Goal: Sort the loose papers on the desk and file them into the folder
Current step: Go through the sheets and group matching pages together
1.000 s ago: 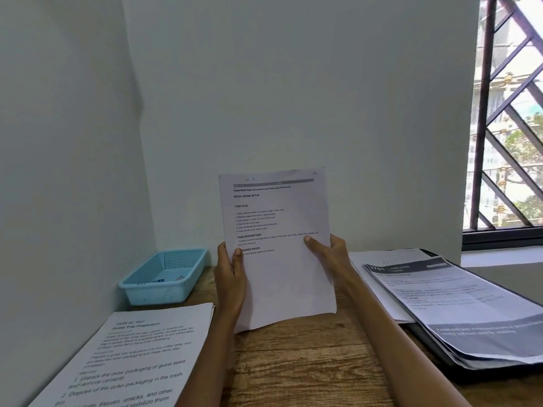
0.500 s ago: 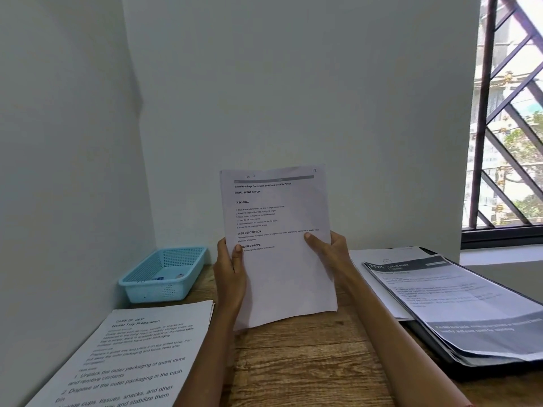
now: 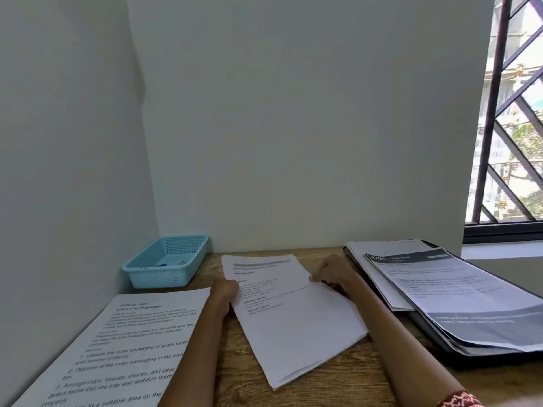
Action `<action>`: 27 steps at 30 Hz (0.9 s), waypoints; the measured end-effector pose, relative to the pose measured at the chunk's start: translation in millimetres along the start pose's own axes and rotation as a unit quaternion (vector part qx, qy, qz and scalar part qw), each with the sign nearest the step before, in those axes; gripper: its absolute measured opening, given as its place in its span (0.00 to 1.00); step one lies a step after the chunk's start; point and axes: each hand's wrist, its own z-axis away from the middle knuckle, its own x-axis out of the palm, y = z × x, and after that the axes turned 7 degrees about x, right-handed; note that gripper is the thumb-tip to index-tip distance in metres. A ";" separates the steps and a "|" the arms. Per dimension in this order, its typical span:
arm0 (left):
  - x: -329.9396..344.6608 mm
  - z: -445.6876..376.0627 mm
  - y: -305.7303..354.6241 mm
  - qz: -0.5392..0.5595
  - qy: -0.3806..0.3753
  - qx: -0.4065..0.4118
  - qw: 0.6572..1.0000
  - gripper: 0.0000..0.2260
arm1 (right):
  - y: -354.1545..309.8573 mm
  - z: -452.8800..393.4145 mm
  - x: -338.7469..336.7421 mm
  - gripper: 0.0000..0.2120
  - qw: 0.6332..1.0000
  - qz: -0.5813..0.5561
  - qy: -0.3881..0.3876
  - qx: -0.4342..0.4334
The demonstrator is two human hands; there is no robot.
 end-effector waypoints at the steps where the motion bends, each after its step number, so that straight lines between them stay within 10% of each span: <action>1: -0.3 -1.8 -0.4 -0.005 0.002 -0.003 1.000 0.14 | 1.1 -2.0 0.7 0.21 1.000 -0.007 0.009 -0.006; 17: 0.0 7.0 8.8 -0.091 -0.027 0.017 0.995 0.16 | 15.0 5.5 -4.9 0.11 0.966 -0.258 0.020 -0.027; 27: -6.1 0.5 5.1 -0.038 -0.025 0.038 0.998 0.15 | 17.5 0.6 -10.0 0.09 0.973 -0.225 0.055 -0.006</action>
